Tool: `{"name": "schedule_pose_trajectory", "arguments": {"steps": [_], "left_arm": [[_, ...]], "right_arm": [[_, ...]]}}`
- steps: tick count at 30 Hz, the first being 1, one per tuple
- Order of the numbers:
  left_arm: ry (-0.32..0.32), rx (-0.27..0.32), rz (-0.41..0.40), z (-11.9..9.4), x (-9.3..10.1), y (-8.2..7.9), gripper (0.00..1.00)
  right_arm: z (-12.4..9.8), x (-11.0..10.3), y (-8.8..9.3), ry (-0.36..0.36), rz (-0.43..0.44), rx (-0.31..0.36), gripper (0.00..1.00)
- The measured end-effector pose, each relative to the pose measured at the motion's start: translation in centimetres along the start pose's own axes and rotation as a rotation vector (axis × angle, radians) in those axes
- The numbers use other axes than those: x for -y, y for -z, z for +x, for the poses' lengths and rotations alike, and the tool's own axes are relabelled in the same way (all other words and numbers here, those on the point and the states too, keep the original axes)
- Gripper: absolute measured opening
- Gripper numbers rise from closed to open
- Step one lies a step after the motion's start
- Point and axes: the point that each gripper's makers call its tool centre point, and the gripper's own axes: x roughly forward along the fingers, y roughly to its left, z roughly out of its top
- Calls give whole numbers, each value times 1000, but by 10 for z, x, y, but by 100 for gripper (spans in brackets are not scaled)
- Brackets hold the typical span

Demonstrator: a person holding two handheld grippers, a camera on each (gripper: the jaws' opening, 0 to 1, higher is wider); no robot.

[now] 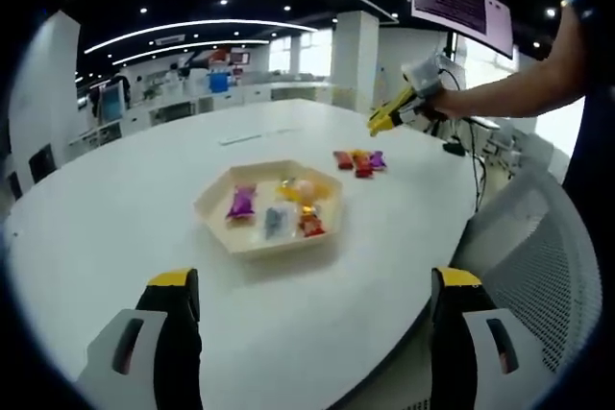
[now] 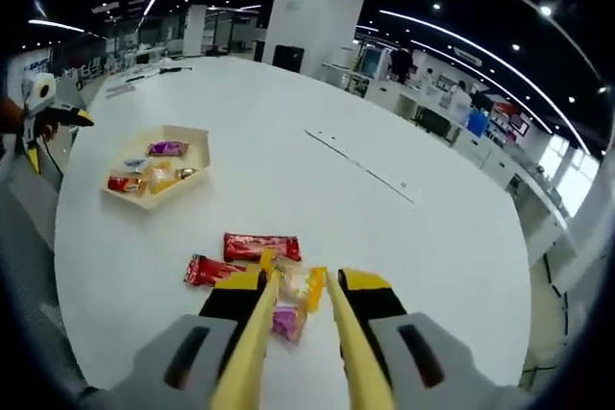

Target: Place the target food into the container with the food tongs after gripping and lifting it, then release it inside without dropping or visibly crushing the food.

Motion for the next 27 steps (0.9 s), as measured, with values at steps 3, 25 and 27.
{"name": "schedule_pose_trajectory", "arguments": {"steps": [3,25,27], "left_arm": [[5,-14,-4,1,1,3,98],[1,-37,-7,2,-1,7,98],[6,-37,-2,2,0,7,98]], "right_arm": [[6,4,5,-10,-9,-12,29],[11,-22,36,-146,106,-71,29],[6,-29,37,-166,130,-78,28]]}}
